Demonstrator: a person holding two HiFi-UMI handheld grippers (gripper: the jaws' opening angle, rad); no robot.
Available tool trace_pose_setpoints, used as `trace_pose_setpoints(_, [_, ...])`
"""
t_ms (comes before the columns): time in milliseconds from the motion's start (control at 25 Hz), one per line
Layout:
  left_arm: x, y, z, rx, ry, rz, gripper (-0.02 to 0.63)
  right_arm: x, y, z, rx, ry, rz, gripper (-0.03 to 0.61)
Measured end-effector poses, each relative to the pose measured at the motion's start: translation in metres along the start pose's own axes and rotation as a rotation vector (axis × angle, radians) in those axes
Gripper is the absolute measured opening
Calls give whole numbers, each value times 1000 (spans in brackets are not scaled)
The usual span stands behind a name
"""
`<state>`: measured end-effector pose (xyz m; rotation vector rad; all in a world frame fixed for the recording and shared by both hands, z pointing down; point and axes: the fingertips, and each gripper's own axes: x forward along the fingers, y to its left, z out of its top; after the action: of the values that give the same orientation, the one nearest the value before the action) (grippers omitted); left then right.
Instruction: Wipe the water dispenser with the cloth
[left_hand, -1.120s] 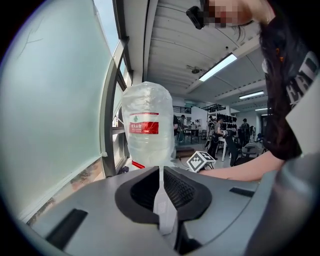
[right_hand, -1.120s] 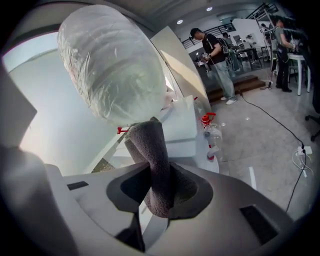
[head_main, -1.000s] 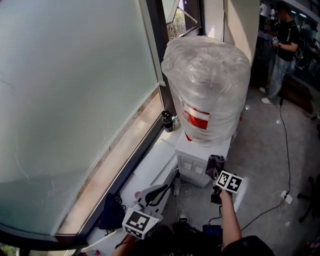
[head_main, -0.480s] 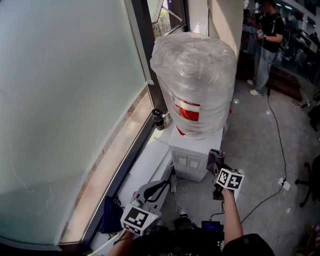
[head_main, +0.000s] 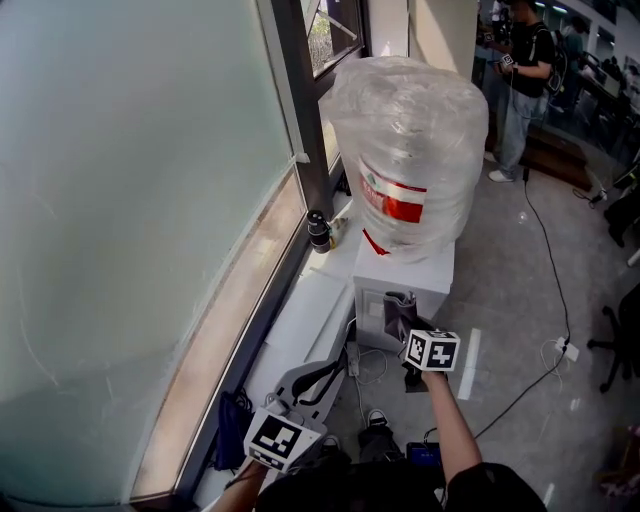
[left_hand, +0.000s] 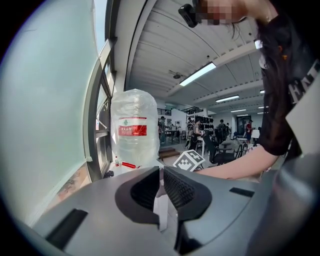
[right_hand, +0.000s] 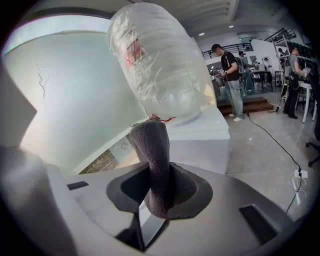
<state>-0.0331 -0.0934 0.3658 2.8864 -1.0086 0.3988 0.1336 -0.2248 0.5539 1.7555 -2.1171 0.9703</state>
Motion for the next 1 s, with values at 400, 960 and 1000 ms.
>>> trace_pose_setpoints(400, [-25, 34, -56, -20, -9, -35, 28, 38, 65, -9, -148, 7, -19, 104])
trace_pose_setpoints(960, [-14, 70, -117, -73, 29, -10, 28, 130, 45, -19, -261, 1, -92, 106])
trace_pose_setpoints(1000, [-11, 70, -119, -75, 32, -12, 28, 133, 39, -20, -261, 3, -98, 106])
